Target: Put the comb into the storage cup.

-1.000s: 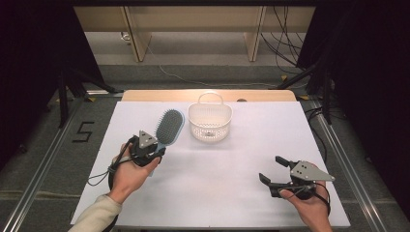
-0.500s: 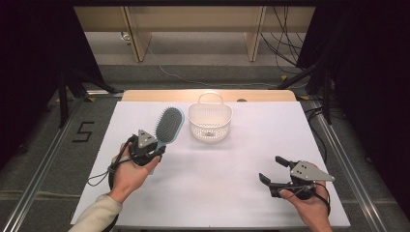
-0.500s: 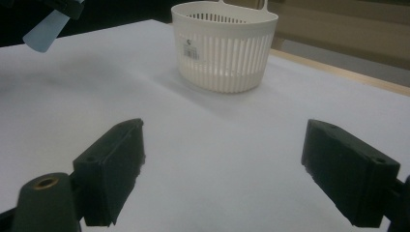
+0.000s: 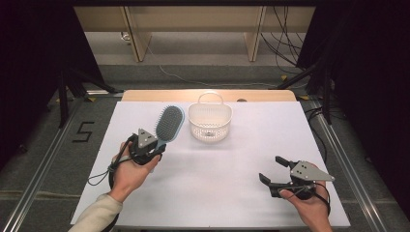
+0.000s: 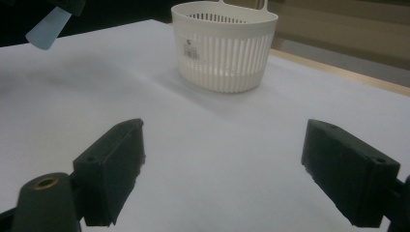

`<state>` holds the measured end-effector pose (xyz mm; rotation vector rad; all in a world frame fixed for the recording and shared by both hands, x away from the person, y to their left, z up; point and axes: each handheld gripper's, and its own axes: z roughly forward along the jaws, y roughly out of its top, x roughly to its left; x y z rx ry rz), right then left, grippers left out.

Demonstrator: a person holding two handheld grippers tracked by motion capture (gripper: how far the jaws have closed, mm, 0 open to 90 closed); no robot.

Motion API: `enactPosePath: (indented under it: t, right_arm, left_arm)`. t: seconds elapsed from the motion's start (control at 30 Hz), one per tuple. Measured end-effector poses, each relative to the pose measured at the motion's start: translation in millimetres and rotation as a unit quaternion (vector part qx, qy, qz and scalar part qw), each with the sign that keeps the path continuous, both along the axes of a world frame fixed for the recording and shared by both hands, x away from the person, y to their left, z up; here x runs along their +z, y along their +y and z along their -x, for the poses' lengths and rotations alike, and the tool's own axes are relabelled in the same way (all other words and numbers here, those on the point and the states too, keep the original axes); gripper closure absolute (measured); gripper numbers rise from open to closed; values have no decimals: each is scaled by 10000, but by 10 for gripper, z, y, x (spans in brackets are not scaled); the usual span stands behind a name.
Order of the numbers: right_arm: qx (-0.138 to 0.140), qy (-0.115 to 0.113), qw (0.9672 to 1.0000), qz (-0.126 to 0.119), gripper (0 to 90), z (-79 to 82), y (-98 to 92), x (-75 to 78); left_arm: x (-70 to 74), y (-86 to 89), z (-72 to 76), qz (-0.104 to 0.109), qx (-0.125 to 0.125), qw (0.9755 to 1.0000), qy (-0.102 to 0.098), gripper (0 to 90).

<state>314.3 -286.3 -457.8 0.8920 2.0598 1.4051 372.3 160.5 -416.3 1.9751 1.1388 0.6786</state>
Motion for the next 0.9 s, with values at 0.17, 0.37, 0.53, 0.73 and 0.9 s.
enactPosePath:
  t: [0.17, 0.37, 0.53, 0.73, 0.9]
  right_arm:
    - [-1, 7, 10000, -2, 161, 0, -1, 0]
    - [0, -8, 10000, -16, 161, -1, 2, -2]
    - [1, -1, 10000, 0, 161, 0, 0, 0]
    - [-1, -8, 10000, -7, 161, 0, 1, -1]
    - [-1, 1, 10000, 5, 161, 1, 0, 0]
  left_arm:
    - [3, -2, -5, -18, -1, 10000, -38, 701]
    - [7, -9, -13, -60, -24, 9999, -94, 701]
    - [12, -10, -20, -55, -45, 9999, -121, 701]
    - [16, -3, -30, -53, -45, 9998, -159, 701]
    - [4, 1, -44, -65, -45, 9998, -192, 701]
